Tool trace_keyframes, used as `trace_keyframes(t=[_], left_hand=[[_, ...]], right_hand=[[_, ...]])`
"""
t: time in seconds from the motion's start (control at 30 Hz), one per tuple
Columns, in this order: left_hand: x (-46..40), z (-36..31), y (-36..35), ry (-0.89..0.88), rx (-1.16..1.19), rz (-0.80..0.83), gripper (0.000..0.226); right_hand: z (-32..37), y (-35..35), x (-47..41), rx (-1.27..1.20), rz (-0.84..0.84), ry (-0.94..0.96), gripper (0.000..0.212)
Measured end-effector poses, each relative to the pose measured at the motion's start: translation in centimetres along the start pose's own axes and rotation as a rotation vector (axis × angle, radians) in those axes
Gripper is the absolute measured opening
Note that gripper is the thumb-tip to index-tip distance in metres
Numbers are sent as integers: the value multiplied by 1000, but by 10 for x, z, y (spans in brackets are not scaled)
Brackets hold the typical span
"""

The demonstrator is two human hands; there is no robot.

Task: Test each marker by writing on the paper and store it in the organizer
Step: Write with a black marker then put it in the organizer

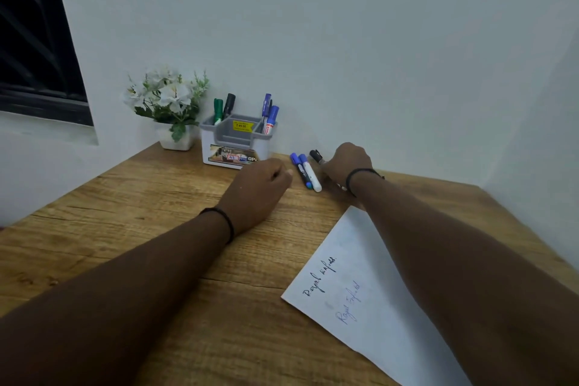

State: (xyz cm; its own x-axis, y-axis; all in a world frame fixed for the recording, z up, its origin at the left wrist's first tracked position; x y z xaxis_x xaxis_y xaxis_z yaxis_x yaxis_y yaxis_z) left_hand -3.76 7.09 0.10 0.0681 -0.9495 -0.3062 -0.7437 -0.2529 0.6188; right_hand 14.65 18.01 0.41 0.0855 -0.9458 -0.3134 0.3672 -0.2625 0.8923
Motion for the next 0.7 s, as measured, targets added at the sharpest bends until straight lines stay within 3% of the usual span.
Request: trace_keyframes(t=[0.13,0.33,0.4,0.5,0.7], left_hand=[[4,-1,3,-13,-12,-39,10],[24,-30,15,-116,126,-64,32],[32,-42,10,-166,93,-31,35],[43,-53,-1,-195,38,29,58],[55,-58,-15,-183,-28,36,67]], right_hand=[[16,28,20,-17,5,147,17],[35,58,103,-73,142,419,14],[40,60,130,-48,144,503,14],[47,60,157,-79,114,612,17],[50,52,174,48,62,643,18]])
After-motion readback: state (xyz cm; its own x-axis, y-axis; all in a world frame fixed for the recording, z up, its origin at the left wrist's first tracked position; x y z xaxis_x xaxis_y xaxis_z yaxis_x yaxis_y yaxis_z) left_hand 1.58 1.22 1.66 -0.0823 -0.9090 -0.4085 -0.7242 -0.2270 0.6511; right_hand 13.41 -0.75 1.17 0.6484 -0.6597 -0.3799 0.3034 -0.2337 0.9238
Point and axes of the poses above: each hand's wrist, its own x-axis away from the middle knuckle, its own y-axis out of the back of the hand, z = x × y, the point moved 8 cm from there along -x, towards the middle knuckle, and after that the axes turned 13 degrees about y, right-handed, at the moved point
